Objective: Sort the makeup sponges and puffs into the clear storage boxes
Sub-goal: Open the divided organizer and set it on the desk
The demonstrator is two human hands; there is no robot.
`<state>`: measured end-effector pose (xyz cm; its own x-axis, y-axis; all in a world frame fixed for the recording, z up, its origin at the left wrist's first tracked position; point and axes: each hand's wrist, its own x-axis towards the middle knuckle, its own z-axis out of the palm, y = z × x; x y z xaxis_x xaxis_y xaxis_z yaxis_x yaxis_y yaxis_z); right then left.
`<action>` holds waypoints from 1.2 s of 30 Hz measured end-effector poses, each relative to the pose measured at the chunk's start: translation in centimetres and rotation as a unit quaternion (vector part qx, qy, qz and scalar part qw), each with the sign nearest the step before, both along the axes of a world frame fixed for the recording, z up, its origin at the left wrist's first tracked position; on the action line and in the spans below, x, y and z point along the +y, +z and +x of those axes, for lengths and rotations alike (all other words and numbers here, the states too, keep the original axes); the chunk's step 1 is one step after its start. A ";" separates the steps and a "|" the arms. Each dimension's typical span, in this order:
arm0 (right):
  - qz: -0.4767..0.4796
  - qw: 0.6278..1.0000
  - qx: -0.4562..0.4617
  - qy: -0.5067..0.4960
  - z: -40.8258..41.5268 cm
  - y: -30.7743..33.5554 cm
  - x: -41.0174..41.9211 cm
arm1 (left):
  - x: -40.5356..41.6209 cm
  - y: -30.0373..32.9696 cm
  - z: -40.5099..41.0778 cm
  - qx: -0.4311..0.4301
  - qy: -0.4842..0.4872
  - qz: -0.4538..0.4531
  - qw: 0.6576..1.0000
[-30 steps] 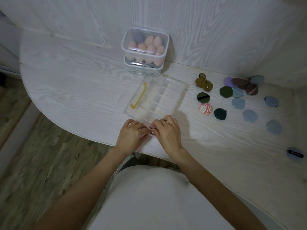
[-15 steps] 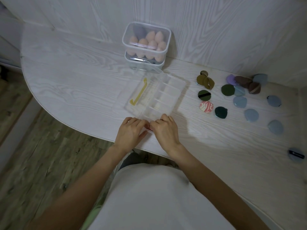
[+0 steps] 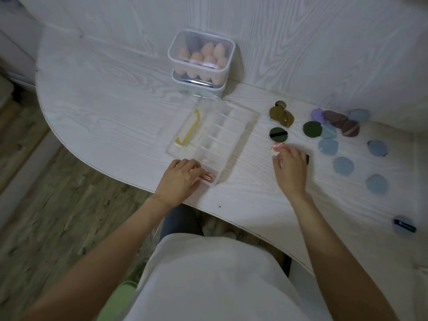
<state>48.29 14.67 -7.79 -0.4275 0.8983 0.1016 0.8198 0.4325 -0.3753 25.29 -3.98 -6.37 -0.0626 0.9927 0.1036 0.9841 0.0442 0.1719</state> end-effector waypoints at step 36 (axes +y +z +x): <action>0.097 0.971 -0.029 0.218 -9.0 2.7 -9.9 | 0.0 -1.4 -1.1 -0.048 -0.069 0.071 0.994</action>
